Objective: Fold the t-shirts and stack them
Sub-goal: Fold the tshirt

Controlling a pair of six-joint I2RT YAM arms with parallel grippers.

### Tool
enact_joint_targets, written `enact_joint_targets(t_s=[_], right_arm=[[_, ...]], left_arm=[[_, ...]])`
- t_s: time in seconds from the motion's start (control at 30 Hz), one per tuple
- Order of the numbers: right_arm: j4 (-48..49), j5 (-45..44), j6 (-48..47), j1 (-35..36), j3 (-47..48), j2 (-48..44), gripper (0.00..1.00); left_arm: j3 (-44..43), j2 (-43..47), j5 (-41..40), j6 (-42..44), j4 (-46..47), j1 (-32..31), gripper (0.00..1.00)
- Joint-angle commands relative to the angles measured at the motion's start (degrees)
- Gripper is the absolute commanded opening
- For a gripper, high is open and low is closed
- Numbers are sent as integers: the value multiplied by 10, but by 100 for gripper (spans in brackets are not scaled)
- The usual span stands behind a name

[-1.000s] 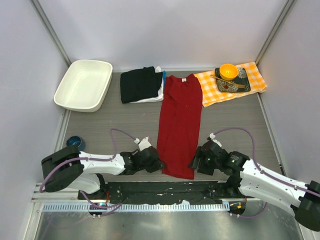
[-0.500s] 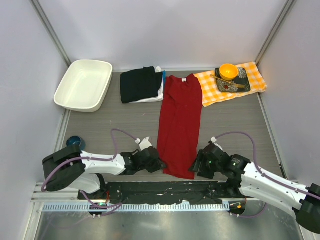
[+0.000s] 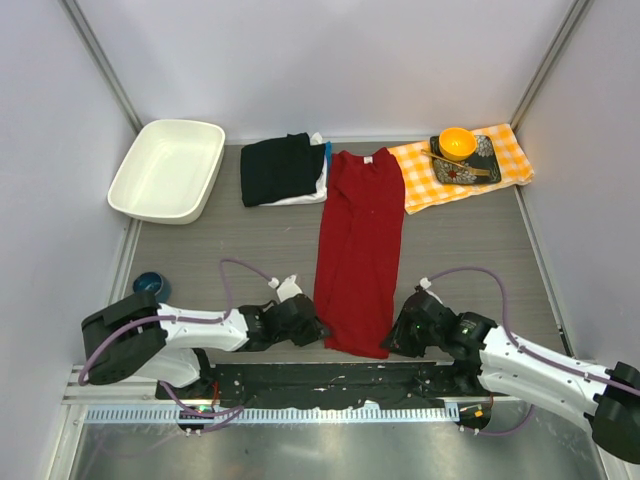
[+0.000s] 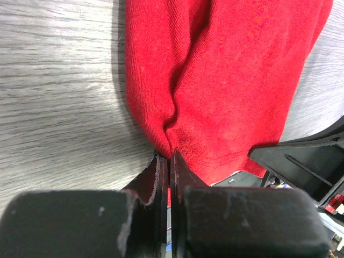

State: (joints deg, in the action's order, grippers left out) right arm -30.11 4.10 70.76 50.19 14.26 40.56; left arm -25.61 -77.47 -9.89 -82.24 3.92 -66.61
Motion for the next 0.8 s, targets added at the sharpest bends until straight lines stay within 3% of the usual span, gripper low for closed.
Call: enact_joint_targets(t_s=[0.0, 0.03, 0.07, 0.3, 0.47, 0.77], right_arm=[[5, -16, -1, 4, -5, 19, 17], [4, -27, -9, 3, -2, 24, 4], [0, -35, -17, 4, 9, 34, 1], [-11, -151, -107, 4, 95, 47, 1], [4, -259, -178, 4, 158, 42, 1], [11, -315, -262, 4, 219, 16, 1]], left_arm=[[18, 19, -18, 8, -38, 2, 0], [20, 30, -16, 10, -38, 2, 0], [21, 36, -15, 14, -38, 2, 0], [-32, 91, -67, 90, -130, 3, 0], [-66, 121, -65, 137, -167, 42, 0], [-135, 149, -73, 217, -195, 88, 0]])
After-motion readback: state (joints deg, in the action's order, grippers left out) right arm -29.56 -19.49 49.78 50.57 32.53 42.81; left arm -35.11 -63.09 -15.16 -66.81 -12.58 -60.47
